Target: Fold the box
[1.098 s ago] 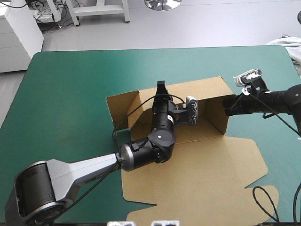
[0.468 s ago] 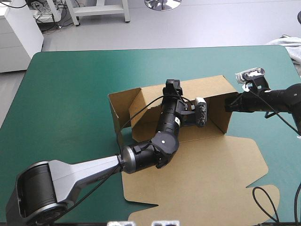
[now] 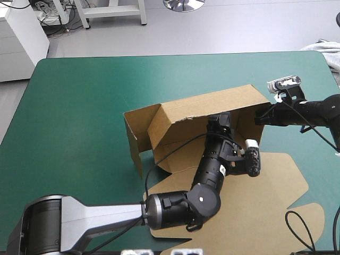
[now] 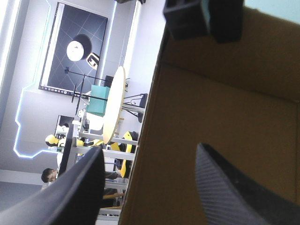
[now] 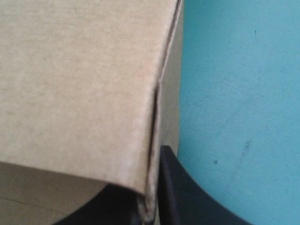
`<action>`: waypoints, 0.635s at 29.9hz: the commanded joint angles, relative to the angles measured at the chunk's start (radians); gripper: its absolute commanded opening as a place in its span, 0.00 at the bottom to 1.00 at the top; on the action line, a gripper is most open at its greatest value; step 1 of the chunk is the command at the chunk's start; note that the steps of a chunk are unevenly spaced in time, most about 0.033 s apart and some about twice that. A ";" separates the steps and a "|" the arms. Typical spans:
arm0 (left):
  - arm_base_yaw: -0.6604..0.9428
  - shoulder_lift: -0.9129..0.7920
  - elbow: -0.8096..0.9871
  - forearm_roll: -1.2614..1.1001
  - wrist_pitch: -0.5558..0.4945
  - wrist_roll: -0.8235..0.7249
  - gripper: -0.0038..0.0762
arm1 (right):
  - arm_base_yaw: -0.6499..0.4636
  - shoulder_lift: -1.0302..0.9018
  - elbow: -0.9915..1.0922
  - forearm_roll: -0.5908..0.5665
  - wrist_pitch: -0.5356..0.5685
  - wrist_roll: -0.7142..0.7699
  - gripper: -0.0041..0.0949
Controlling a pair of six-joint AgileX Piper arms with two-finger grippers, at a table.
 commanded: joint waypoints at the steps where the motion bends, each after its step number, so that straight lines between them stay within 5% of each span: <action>1: -0.071 -0.061 -0.034 0.069 0.089 -0.024 0.50 | 0.006 0.007 -0.007 -0.012 0.008 0.018 0.04; 7: -0.112 -0.142 -0.034 0.082 0.046 -0.058 0.04 | 0.006 0.007 -0.007 -0.014 0.015 0.039 0.04; 19: -0.044 -0.426 -0.034 0.038 -0.013 -0.080 0.04 | 0.033 0.007 -0.024 -0.011 0.017 0.081 0.04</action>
